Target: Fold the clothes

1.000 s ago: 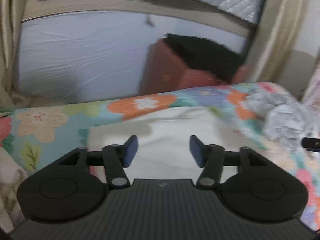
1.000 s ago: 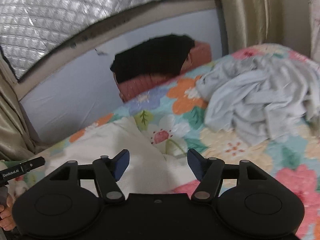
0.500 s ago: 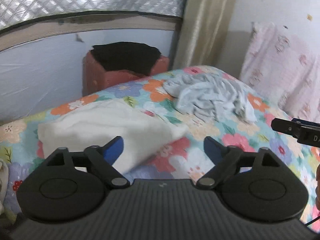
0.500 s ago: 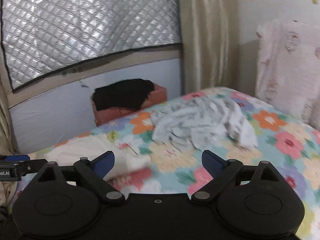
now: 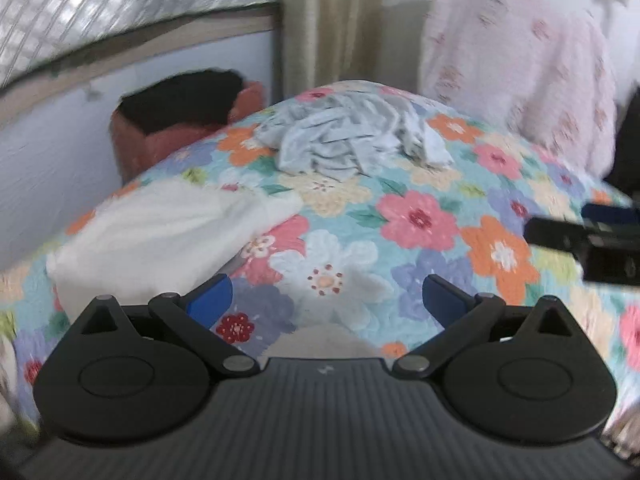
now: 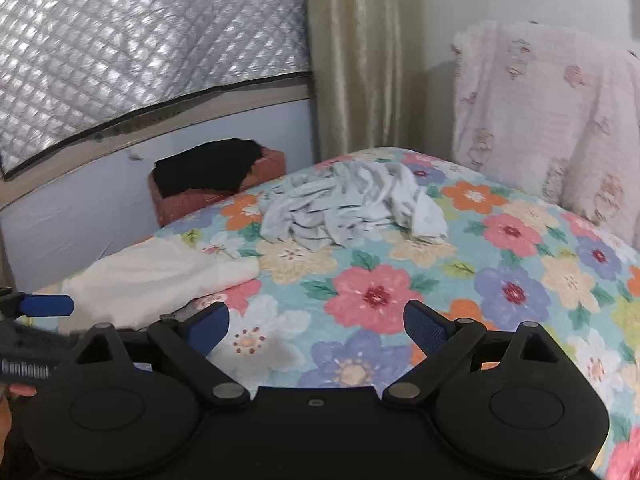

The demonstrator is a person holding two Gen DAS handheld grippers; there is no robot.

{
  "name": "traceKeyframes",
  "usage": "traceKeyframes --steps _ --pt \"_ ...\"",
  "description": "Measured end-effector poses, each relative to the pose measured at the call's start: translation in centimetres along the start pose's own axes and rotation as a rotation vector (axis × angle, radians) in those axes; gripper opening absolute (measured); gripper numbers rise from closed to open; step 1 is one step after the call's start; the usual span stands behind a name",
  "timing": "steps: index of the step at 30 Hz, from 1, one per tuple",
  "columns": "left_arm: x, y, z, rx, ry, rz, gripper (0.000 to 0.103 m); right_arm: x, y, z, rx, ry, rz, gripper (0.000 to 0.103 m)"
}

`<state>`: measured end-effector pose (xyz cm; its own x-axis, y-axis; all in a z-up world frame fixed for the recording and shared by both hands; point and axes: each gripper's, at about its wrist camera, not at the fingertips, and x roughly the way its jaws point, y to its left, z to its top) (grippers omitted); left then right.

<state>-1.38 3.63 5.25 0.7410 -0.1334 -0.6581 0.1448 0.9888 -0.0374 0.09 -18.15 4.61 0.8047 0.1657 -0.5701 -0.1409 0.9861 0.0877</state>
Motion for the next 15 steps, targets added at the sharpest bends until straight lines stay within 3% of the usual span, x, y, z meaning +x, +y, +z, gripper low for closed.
traceKeyframes --steps 7,15 --pt "-0.4 -1.8 -0.5 0.043 0.0 -0.011 0.103 -1.0 -0.7 -1.5 0.03 0.002 -0.028 0.097" --pt "0.5 -2.9 -0.8 0.051 0.024 0.035 0.103 -1.4 -1.4 -1.9 0.062 0.003 -0.043 0.097"
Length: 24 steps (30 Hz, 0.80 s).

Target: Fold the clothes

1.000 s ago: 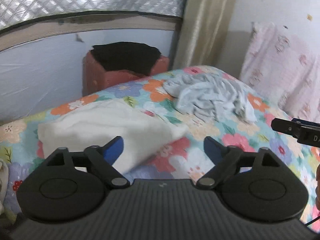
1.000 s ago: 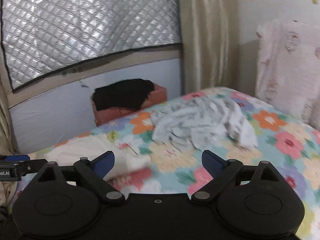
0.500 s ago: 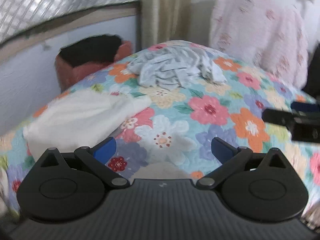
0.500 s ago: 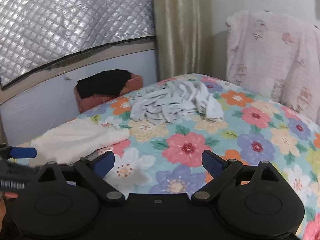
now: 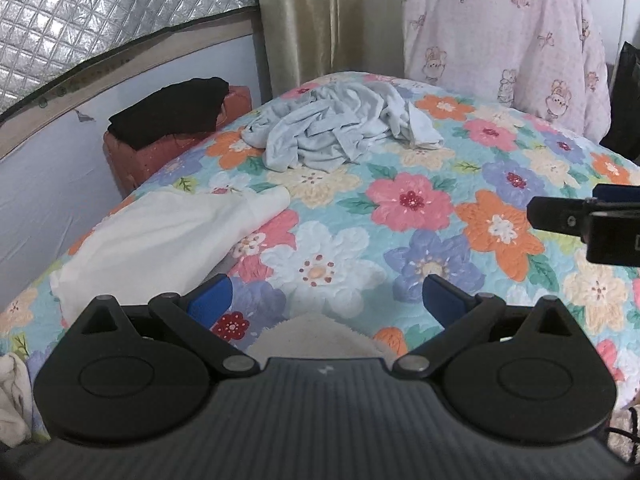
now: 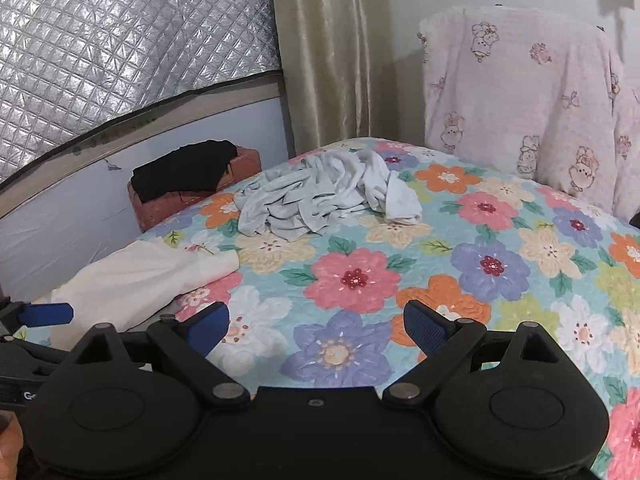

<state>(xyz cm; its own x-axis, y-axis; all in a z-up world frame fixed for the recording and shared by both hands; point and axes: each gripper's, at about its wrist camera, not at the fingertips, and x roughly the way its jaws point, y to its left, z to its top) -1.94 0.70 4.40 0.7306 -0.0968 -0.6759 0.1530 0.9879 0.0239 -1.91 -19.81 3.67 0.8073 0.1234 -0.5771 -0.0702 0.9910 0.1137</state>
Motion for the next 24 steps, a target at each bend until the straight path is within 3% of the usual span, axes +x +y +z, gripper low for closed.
traceKeyframes --steps 11,24 --pt "0.5 0.9 -0.4 -0.071 -0.002 0.042 0.103 0.3 -0.1 -0.8 0.013 0.026 -0.005 0.097" --pt "-0.2 -0.5 -0.9 0.007 -0.052 0.063 0.103 0.2 0.0 -1.5 0.001 0.052 -0.025 0.097"
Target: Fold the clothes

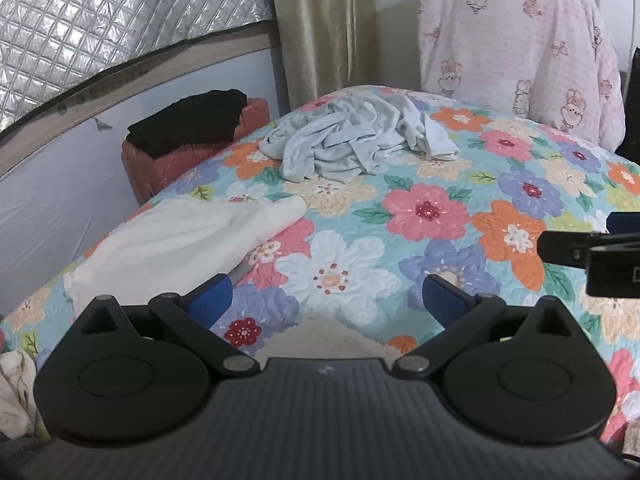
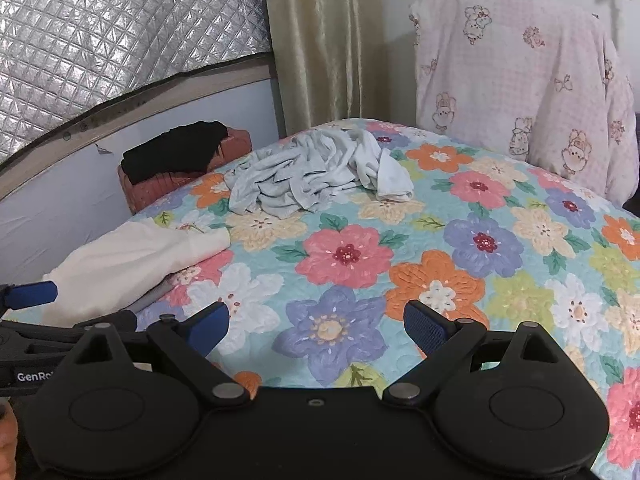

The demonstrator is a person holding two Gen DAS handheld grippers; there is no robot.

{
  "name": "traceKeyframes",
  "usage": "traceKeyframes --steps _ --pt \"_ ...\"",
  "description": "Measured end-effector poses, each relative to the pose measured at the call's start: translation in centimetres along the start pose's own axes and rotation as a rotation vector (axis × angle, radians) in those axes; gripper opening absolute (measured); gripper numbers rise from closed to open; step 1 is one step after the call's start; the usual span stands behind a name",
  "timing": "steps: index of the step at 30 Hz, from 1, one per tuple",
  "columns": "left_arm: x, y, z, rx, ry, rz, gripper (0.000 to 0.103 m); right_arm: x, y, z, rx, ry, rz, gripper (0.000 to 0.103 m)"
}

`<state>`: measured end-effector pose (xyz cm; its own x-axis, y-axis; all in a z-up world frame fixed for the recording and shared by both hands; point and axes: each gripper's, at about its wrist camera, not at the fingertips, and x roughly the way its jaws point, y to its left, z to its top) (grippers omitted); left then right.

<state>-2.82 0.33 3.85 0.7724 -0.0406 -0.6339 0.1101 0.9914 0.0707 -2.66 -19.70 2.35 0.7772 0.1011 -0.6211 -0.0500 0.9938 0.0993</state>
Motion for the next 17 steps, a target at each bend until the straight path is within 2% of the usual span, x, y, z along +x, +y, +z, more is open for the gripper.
traceKeyframes --steps 17 --pt "-0.17 0.09 -0.64 -0.03 0.019 -0.022 0.103 -0.07 0.32 -0.34 0.002 0.017 -0.001 0.097"
